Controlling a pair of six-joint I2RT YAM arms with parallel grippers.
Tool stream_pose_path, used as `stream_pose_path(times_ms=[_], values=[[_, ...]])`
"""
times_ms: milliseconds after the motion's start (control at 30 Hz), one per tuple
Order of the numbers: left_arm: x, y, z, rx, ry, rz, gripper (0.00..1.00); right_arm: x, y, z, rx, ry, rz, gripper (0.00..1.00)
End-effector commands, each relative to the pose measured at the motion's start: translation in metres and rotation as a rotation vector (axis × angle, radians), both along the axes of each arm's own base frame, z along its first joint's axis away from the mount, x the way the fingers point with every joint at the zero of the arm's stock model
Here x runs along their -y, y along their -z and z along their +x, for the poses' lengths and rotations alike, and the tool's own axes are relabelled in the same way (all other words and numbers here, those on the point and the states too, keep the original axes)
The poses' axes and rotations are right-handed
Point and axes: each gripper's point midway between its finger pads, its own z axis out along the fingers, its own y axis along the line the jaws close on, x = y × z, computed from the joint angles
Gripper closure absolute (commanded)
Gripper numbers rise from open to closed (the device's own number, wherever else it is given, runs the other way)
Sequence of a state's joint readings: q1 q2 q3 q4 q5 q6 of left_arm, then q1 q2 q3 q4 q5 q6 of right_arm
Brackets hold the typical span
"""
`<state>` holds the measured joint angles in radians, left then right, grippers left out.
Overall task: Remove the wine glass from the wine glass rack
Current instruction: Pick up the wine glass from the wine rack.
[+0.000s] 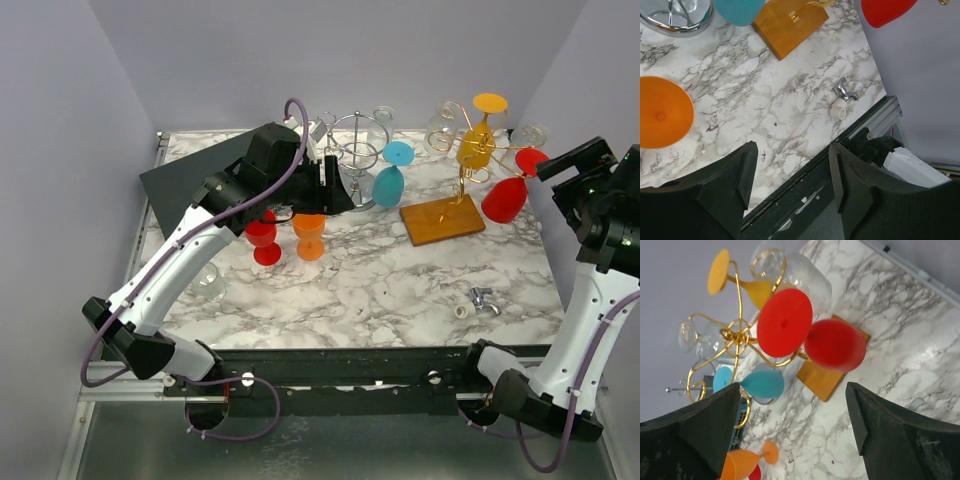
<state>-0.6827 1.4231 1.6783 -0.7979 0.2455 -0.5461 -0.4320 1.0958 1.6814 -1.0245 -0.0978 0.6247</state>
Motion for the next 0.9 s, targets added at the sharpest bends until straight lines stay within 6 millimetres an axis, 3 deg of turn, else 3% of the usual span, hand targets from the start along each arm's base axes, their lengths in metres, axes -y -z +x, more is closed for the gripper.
stream_pose_path(times_ms=[0,167,400,867], values=[[0.003,-0.014,-0.013,0.041,0.057,-0.061,0.35,-0.011,0.019,0.012,0.038,-0.037,0.097,0.09],[0.000,-0.017,-0.017,0.055,0.063,-0.067,0.35,-0.011,0.020,0.016,0.073,-0.024,0.124,0.14],[0.000,-0.022,-0.019,0.068,0.073,-0.077,0.35,0.006,0.016,0.020,0.078,0.048,0.110,0.22],[-0.002,-0.029,-0.021,0.082,0.070,-0.090,0.35,0.018,0.023,0.045,0.090,0.060,0.170,0.49]])
